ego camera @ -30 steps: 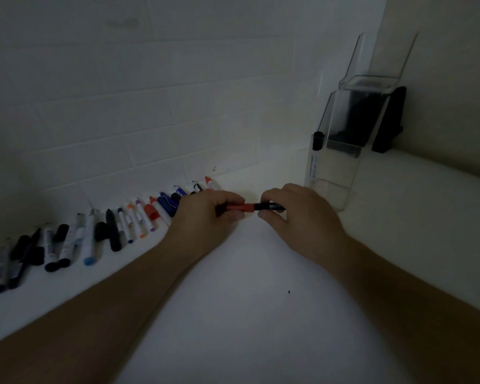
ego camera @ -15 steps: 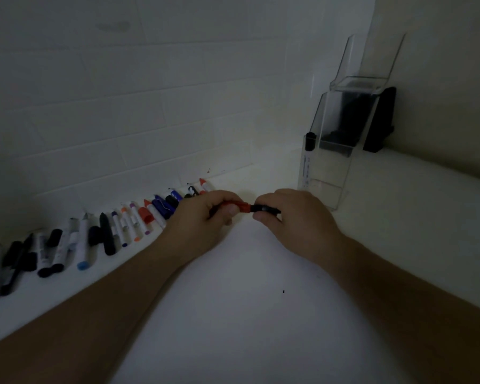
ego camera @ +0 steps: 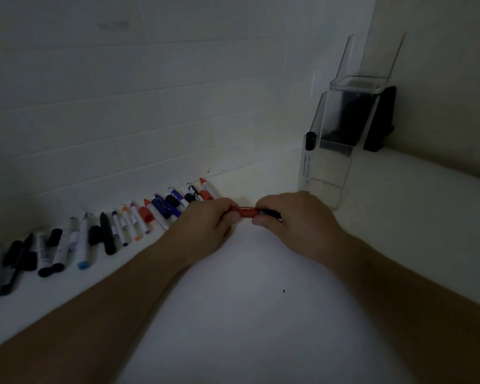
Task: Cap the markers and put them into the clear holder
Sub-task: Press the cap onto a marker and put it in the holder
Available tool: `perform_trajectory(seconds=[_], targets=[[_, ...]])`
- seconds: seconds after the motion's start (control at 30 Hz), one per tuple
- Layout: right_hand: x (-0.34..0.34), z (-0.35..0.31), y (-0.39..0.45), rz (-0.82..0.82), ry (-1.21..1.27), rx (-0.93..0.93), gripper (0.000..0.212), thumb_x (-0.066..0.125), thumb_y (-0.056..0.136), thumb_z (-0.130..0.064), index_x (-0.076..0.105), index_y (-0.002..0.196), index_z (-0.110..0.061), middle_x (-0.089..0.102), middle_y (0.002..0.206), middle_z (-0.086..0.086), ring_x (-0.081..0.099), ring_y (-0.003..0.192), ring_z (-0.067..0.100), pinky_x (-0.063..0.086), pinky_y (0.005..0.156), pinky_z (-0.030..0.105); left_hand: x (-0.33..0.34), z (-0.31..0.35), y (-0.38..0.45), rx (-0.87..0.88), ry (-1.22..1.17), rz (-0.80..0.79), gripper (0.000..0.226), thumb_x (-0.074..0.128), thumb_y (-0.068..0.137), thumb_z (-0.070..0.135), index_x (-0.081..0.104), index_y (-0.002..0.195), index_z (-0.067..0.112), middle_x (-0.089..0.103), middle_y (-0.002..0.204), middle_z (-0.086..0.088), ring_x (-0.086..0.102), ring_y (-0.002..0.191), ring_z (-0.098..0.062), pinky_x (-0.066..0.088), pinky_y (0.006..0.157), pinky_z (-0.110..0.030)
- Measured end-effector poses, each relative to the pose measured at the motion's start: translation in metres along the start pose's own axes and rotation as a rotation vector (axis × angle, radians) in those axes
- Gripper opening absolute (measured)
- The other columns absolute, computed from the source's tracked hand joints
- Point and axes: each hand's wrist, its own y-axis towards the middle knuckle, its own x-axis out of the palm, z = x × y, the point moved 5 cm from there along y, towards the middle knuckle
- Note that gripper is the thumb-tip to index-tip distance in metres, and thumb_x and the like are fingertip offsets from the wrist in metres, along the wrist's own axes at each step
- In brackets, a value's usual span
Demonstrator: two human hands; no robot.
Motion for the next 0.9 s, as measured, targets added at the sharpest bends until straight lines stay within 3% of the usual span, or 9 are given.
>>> perform_trajectory(seconds=[0.1,0.17,0.3,0.43,0.53,0.63,0.7,0.8,0.9], targets=[[0.001,-0.003,-0.002,-0.029,0.013,-0.006,0.028,0.053,0.094,-0.055,0.068,0.099,-0.032,0.065,0.079,-0.009,0.058,0.069,0.006,0.053,0.065,0.038,0.001,0.002,-0.001,0.026,0.028,0.029,0.017,0.054,0.101,0.025,0.068,0.099,0.016,0.058,0.066,0.009,0.047,0.055,0.0,0.031,0.052,-0.013],[0.001,-0.005,-0.003,-0.039,0.016,-0.021,0.025,0.057,0.096,-0.051,0.068,0.101,-0.03,0.066,0.081,-0.008,0.059,0.071,0.008,0.053,0.066,0.038,0.0,0.002,-0.002,0.056,0.034,0.054,0.015,0.056,0.099,0.023,0.069,0.097,0.015,0.061,0.067,0.005,0.048,0.055,-0.005,0.034,0.051,-0.021],[0.001,-0.01,-0.003,-0.045,0.027,-0.049,0.024,0.048,0.098,-0.052,0.062,0.111,-0.038,0.065,0.085,-0.01,0.059,0.074,0.008,0.052,0.066,0.036,-0.003,0.005,-0.005,0.071,-0.017,0.095,0.012,0.058,0.098,0.02,0.07,0.096,0.018,0.057,0.065,0.013,0.051,0.056,-0.001,0.036,0.054,-0.016],[0.0,-0.012,0.002,-0.029,0.019,-0.077,0.021,0.039,0.102,-0.046,0.058,0.109,-0.039,0.059,0.083,-0.013,0.055,0.075,0.011,0.046,0.066,0.036,-0.005,0.006,-0.004,0.082,-0.145,0.132,0.02,0.055,0.098,0.008,0.071,0.105,0.017,0.068,0.079,0.012,0.062,0.075,-0.006,0.048,0.069,-0.017],[-0.015,-0.009,0.004,0.054,-0.078,-0.007,0.021,0.039,0.103,-0.043,0.056,0.115,-0.04,0.053,0.079,-0.017,0.049,0.078,0.012,0.042,0.074,0.037,-0.004,0.008,-0.003,0.127,-0.238,0.19,0.038,0.046,0.096,-0.008,0.068,0.117,0.014,0.068,0.088,0.008,0.061,0.082,-0.01,0.049,0.072,-0.015],[-0.051,-0.01,0.01,0.224,-0.009,0.099,0.027,0.036,0.101,-0.047,0.05,0.123,-0.039,0.061,0.099,-0.003,0.053,0.09,0.014,0.047,0.082,0.036,-0.002,0.005,-0.002,0.091,-0.25,0.213,0.048,0.042,0.093,-0.011,0.066,0.122,0.02,0.066,0.099,0.009,0.061,0.086,-0.007,0.048,0.076,-0.017],[-0.087,-0.013,0.019,0.373,0.065,0.131,0.026,0.045,0.102,-0.041,0.049,0.126,-0.033,0.059,0.108,0.001,0.057,0.09,0.014,0.052,0.081,0.031,0.0,0.011,-0.003,0.173,-0.184,0.202,0.046,0.047,0.089,-0.009,0.069,0.115,0.022,0.066,0.105,0.009,0.059,0.091,-0.001,0.043,0.084,-0.01],[-0.138,-0.012,0.032,0.514,0.018,0.124,0.025,0.059,0.1,-0.026,0.056,0.122,-0.015,0.058,0.107,-0.001,0.059,0.087,0.014,0.045,0.078,0.017,0.0,0.018,-0.006,0.256,-0.138,0.191,0.039,0.055,0.087,-0.006,0.072,0.109,0.021,0.063,0.108,0.007,0.054,0.094,0.003,0.036,0.086,-0.002],[-0.159,0.005,0.043,0.518,-0.106,0.172,0.022,0.063,0.098,-0.029,0.061,0.113,-0.014,0.058,0.098,-0.003,0.057,0.081,0.012,0.037,0.07,0.008,0.003,0.016,-0.008,0.253,-0.142,0.184,0.038,0.056,0.086,-0.003,0.072,0.107,0.025,0.06,0.107,0.008,0.055,0.092,-0.002,0.04,0.083,-0.007]])
